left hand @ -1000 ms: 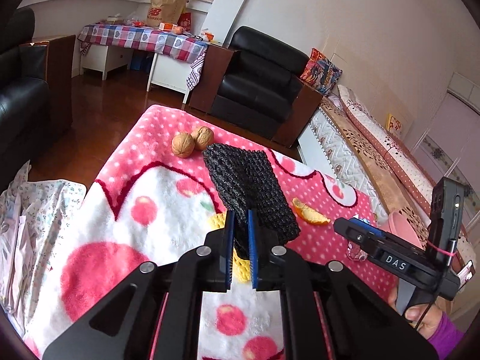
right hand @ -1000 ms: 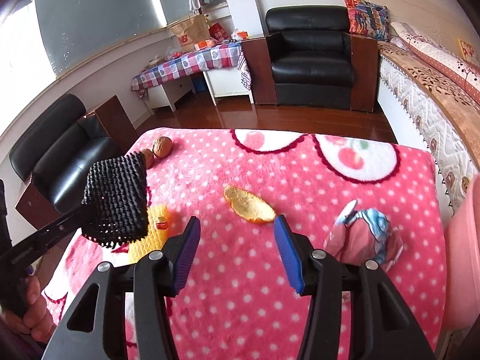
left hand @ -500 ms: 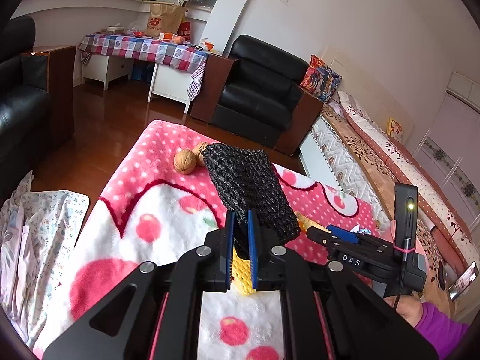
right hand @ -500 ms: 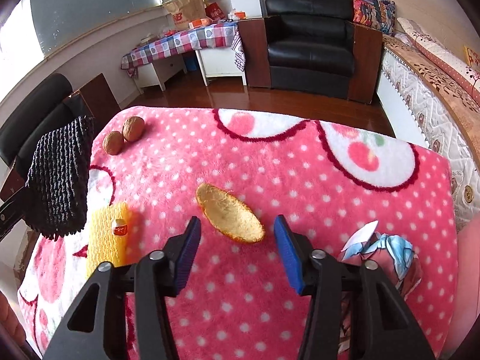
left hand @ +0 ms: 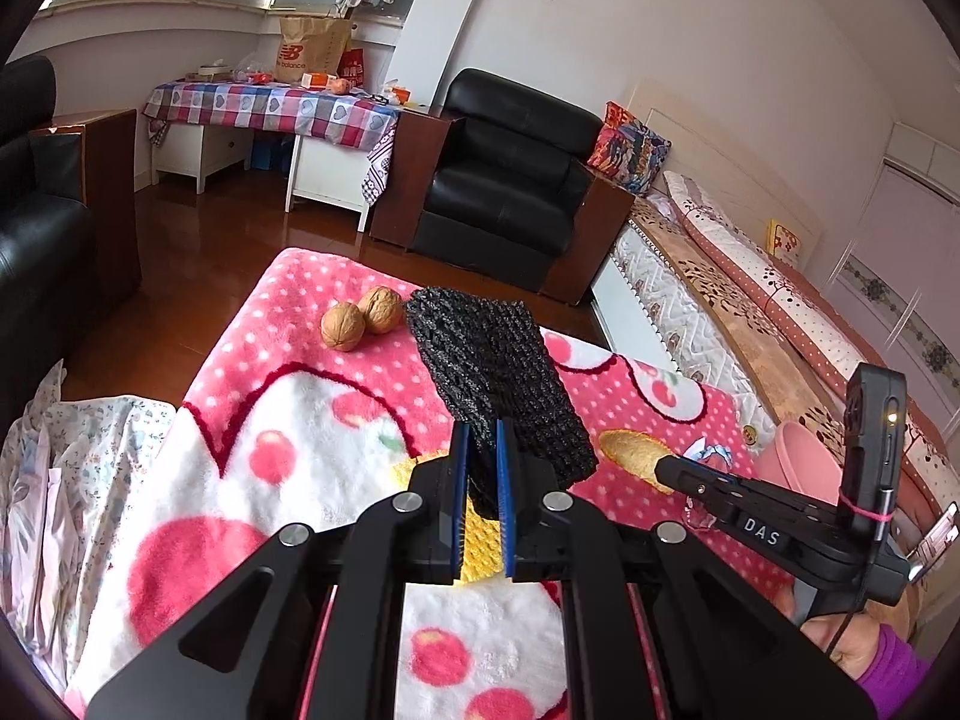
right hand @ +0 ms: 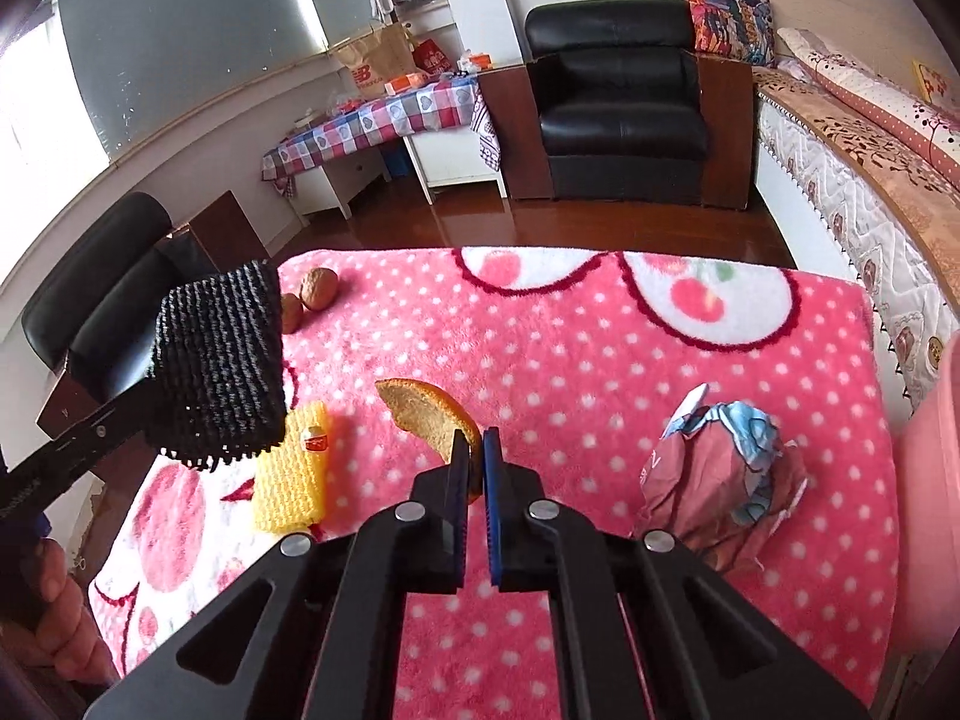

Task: Collect trash
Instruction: 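Carry the black scrubber and orange peel over the pink bucket and open both tools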

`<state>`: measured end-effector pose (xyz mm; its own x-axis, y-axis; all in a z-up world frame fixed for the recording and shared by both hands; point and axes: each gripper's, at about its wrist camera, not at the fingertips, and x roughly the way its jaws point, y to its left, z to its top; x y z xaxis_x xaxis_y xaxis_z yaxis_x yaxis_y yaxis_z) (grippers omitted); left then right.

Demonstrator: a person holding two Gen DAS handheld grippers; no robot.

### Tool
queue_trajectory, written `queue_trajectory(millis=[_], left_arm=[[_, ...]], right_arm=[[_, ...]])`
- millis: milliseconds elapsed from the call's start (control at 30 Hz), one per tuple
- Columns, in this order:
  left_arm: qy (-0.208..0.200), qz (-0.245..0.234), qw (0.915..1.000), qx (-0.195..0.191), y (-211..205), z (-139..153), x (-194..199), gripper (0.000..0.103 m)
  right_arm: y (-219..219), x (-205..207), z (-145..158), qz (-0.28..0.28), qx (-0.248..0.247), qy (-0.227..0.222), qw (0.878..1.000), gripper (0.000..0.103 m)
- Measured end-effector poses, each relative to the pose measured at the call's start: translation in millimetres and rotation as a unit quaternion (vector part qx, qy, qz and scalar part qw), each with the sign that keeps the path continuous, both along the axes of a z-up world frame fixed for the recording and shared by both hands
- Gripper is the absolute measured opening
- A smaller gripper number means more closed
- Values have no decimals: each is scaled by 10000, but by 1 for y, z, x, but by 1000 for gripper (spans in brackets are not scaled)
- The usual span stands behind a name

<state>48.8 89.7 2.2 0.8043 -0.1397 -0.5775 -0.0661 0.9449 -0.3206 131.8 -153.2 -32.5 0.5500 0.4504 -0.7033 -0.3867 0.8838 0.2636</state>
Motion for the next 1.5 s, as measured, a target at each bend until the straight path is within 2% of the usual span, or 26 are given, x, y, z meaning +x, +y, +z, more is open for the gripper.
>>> queue_trajectory(millis=[233, 433, 900, 1267, 1500], left_arm=[[-133, -268, 9995, 113, -27, 10, -5, 8], [-211, -517, 9984, 42, -57, 18, -2, 8], [-398, -1283, 9906, 272, -150, 35, 14, 8], [-404, -2040, 9774, 389, -232, 39, 33, 8], [-312, -2416, 9687, 484, -280, 31, 46, 8]], right_arm=[[-30, -31, 27, -256, 168, -243, 9992, 4], [-57, -49, 30, -599, 137, -282, 9977, 4], [-149, -77, 44, -1530, 327, -533, 9862, 4], [-230, -90, 52, -2448, 369, -803, 9655, 4], [-273, -89, 43, -2932, 322, -733, 9527, 4]])
